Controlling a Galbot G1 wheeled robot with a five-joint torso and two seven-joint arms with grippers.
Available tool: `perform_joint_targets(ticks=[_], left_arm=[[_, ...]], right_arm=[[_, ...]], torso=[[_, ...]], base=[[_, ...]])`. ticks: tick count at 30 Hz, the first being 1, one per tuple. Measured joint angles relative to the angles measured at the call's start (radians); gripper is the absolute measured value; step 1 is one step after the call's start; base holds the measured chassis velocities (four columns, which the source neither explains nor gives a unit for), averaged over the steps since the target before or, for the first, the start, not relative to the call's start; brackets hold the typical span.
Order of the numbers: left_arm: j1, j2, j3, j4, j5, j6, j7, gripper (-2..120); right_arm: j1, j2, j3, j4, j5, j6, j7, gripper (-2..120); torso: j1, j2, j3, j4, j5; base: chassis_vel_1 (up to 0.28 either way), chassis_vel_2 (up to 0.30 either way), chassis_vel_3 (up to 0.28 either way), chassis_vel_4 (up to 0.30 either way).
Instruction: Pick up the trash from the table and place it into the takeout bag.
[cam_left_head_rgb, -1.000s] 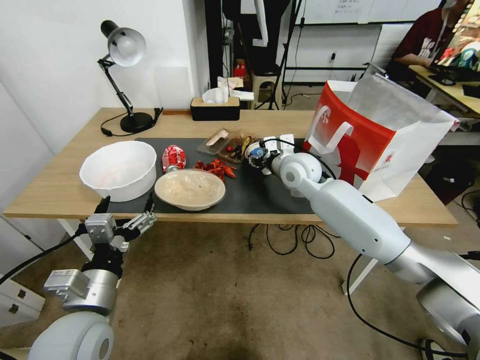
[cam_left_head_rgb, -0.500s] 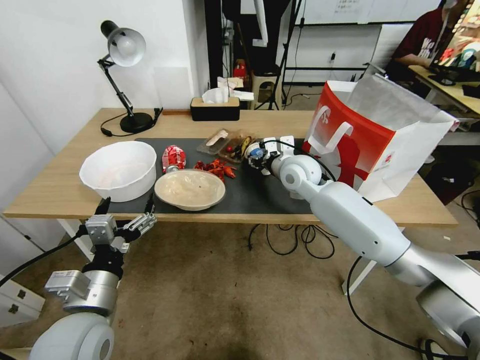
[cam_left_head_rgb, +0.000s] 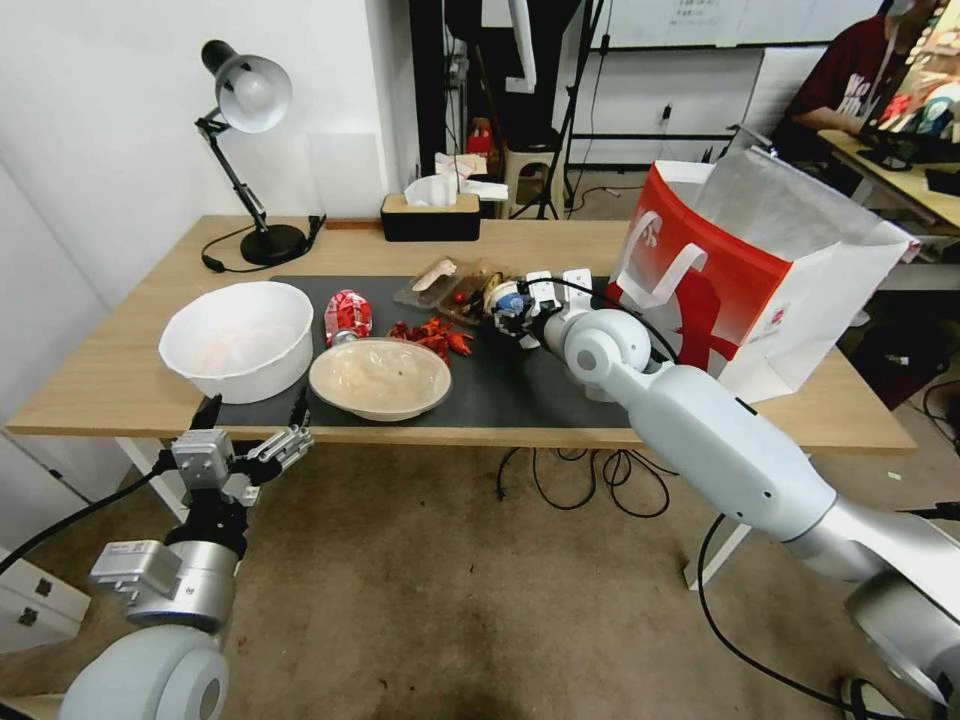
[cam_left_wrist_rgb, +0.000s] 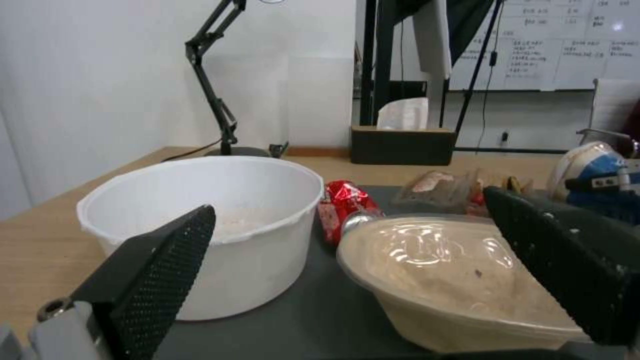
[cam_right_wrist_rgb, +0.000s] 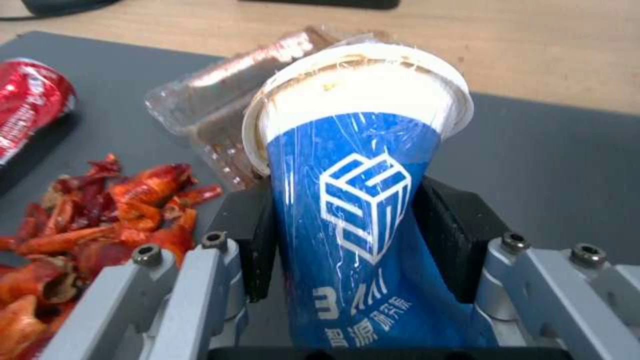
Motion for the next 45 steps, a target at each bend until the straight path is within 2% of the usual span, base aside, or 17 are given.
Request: perform_joint_targets(ticks=[7,14,19,22,23,26,27,28,31,32,35,36,39,45], left_arm=[[0.004,0.000,-0.001,-0.006,0.002,0.001,0.000,100],[0.005,-0.005,0.016,-0.014,0.019,0.004,-0.001,100],[0.009,-0.006,0.020,-0.018,0.024,0.004,-0.001,100],[0.012,-0.007,0.024,-0.020,0.029,0.004,-0.001,100],[0.012,-0.007,0.024,-0.020,0.029,0.004,-0.001,100],[0.013,-0.008,0.032,-0.021,0.036,0.004,-0.001,100],[0.013,-0.008,0.036,-0.021,0.038,0.004,-0.001,100],[0.013,-0.008,0.036,-0.021,0.038,0.004,-0.001,100],[0.017,-0.013,0.047,-0.023,0.046,0.004,0.000,100],[0.017,-0.013,0.047,-0.023,0.046,0.004,0.000,100],[0.020,-0.017,0.054,-0.028,0.050,0.005,0.000,100],[0.020,-0.017,0.054,-0.028,0.050,0.005,0.000,100],[0.026,-0.020,0.059,-0.032,0.055,0.005,0.000,100],[0.034,-0.020,0.059,-0.036,0.058,0.004,0.001,100]], right_arm=[[0.017,-0.056,0.000,0.116,-0.008,0.019,-0.017,44],[0.097,-0.163,0.029,0.299,0.090,0.033,-0.019,42],[0.157,-0.211,0.082,0.363,0.136,0.061,-0.025,39],[0.195,-0.269,0.165,0.392,0.185,0.071,-0.026,37],[0.195,-0.269,0.165,0.392,0.185,0.071,-0.026,37],[0.190,-0.338,0.281,0.395,0.221,0.069,-0.039,36],[0.172,-0.364,0.328,0.390,0.225,0.067,-0.049,35],[0.172,-0.364,0.328,0.390,0.225,0.067,-0.049,35],[0.064,-0.439,0.472,0.359,0.220,0.057,-0.097,34],[0.064,-0.439,0.472,0.359,0.220,0.057,-0.097,34],[-0.046,-0.480,0.580,0.325,0.180,0.055,-0.147,34],[-0.046,-0.480,0.580,0.325,0.180,0.055,-0.147,34],[-0.140,-0.491,0.683,0.284,0.140,0.055,-0.185,34],[-0.241,-0.480,0.763,0.266,0.116,0.030,-0.198,34]], torso=[[0.000,0.000,0.000,0.0000,0.0001],[0.000,0.000,0.000,0.0000,-0.0001],[0.000,0.000,0.000,0.0002,-0.0001],[0.000,0.000,0.000,0.0002,0.0000],[0.000,0.000,0.000,0.0002,0.0000],[0.000,0.000,0.000,0.0000,0.0000],[0.000,0.000,0.000,-0.0002,-0.0001],[0.000,0.000,0.000,-0.0002,-0.0001],[0.000,0.000,0.000,-0.0003,0.0005],[0.000,0.000,0.000,-0.0003,0.0005],[0.000,0.000,0.000,-0.0002,0.0004],[0.000,0.000,0.000,-0.0002,0.0004],[0.000,0.000,0.000,-0.0001,0.0000],[0.000,0.000,0.000,0.0000,0.0002]], base=[[0.000,0.000,0.000,0.000],[0.000,0.000,0.000,0.000],[0.000,0.000,0.000,0.000],[0.000,0.000,0.000,0.000],[0.000,0.000,0.000,0.000],[0.000,0.000,0.000,0.000],[0.000,0.000,0.000,0.000],[0.000,0.000,0.000,0.000],[0.000,0.000,0.000,0.000],[0.000,0.000,0.000,0.000],[0.000,0.000,0.000,0.000],[0.000,0.000,0.000,0.000],[0.000,0.000,0.000,0.000],[0.000,0.000,0.000,0.000]])
